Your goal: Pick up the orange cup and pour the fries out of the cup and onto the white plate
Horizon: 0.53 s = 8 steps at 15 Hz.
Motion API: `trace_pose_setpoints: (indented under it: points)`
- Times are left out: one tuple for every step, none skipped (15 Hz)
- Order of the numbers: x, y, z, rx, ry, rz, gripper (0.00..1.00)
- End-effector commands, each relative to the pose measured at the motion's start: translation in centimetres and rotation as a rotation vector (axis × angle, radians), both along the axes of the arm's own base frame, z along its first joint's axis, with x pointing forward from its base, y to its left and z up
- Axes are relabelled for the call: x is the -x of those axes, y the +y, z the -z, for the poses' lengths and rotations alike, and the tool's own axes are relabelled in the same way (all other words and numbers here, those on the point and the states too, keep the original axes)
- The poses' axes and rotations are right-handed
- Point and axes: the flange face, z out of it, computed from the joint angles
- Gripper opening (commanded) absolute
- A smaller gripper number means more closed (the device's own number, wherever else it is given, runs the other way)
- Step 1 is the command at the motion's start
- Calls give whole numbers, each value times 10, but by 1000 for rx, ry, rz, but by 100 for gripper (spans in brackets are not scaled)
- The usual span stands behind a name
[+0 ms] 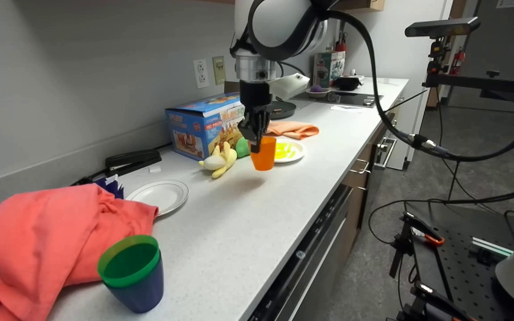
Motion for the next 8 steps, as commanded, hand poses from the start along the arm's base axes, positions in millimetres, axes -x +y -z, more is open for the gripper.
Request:
trace_pose_setpoints:
  points:
    - [1,-1,-1,0,0,-2,1]
    - [2,-2,0,-1,1,-3,1]
    - [2,-2,0,0,-1,-2,1]
    - [4,-4,-1,0,-2,-2,1]
    - [4,-4,-1,1,-4,-1,1]
    - [3,-4,0,2,-4,1,1]
    - [3,-5,0,3,-4,2,1]
    - [3,-5,0,8,-2,6,1]
